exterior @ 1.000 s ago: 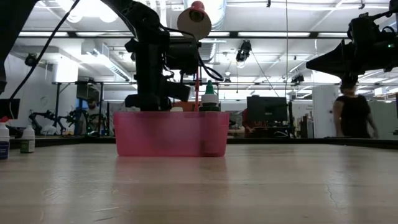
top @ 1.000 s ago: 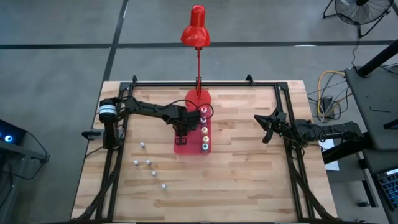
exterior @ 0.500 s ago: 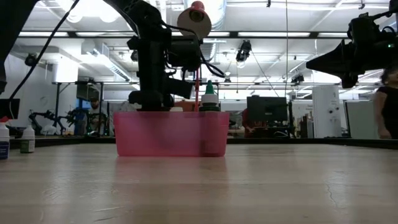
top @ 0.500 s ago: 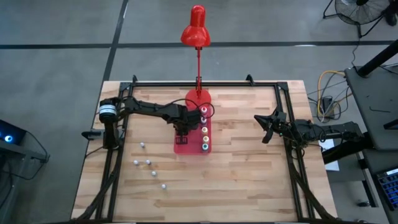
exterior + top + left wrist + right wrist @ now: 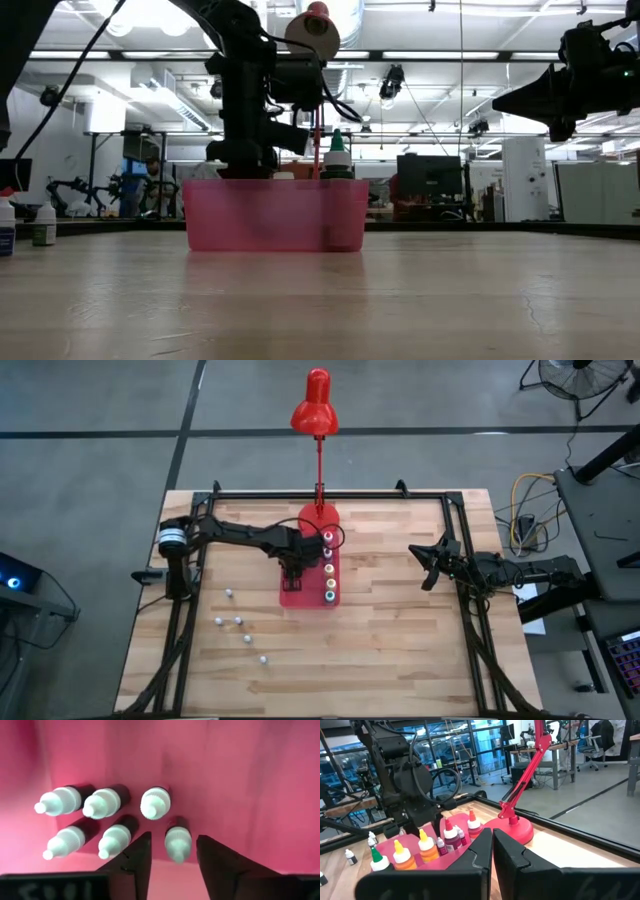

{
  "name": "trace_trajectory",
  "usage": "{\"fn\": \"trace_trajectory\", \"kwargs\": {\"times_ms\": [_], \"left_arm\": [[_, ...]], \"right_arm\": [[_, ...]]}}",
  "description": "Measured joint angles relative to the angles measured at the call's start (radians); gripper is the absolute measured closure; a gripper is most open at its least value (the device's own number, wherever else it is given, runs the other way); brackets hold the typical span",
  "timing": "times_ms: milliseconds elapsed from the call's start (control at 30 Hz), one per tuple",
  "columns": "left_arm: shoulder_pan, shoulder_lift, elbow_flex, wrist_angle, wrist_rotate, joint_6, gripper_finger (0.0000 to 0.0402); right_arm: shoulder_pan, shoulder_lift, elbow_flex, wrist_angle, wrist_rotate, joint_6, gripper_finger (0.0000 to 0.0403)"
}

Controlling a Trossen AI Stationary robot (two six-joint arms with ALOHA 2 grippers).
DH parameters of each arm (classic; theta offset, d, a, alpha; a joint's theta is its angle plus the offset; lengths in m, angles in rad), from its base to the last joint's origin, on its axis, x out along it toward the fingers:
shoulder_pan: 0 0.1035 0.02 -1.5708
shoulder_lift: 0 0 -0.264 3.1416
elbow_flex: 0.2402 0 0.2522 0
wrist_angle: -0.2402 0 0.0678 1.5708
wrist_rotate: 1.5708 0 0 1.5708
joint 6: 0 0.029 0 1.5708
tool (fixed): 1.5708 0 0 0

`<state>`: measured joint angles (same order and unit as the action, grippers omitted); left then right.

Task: Pick & Place food coloring
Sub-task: Put the small black food coloring bottle into the pink bin

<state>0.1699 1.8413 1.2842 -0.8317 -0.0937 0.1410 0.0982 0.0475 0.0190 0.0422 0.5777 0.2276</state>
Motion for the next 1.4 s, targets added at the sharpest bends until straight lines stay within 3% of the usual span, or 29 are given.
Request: {"fn": "trace_trajectory", "kwargs": {"times_ms": [200,500,633,767,967,1100,1400], "left_arm": [[0.000,-0.016,0.003,-0.016,-0.021,-0.003,0.0241],[-0.001,-0.035,0.108,-0.127,-0.081,-0.014,0.0239],[-0.001,-0.060,0.186,-0.218,-0.133,-0.086,0.0239],[-0.013,-0.089,0.266,-0.361,-0.146,-0.250,0.0238],[-0.043,-0.125,0.305,-0.580,-0.146,-0.659,0.0238],[-0.071,-0.172,0.239,-0.667,-0.143,-0.894,0.0238],[-0.135,-0.351,-0.024,-0.646,-0.082,-1.251,0.0238]], "right_arm": [[0.000,0.000,0.000,0.000,0.000,0.000,0.0394],[0.000,0.000,0.000,0.000,0.000,0.000,0.0394],[0.000,0.000,0.000,0.000,0.000,0.000,0.0394],[0.000,0.000,0.000,0.000,0.000,0.000,0.0394],[-0.001,0.000,0.000,0.000,0.000,0.000,0.0394],[-0.001,0.000,0.000,0.000,0.000,0.000,0.0394],[-0.001,0.001,0.000,0.000,0.000,0.000,0.0394]]}}
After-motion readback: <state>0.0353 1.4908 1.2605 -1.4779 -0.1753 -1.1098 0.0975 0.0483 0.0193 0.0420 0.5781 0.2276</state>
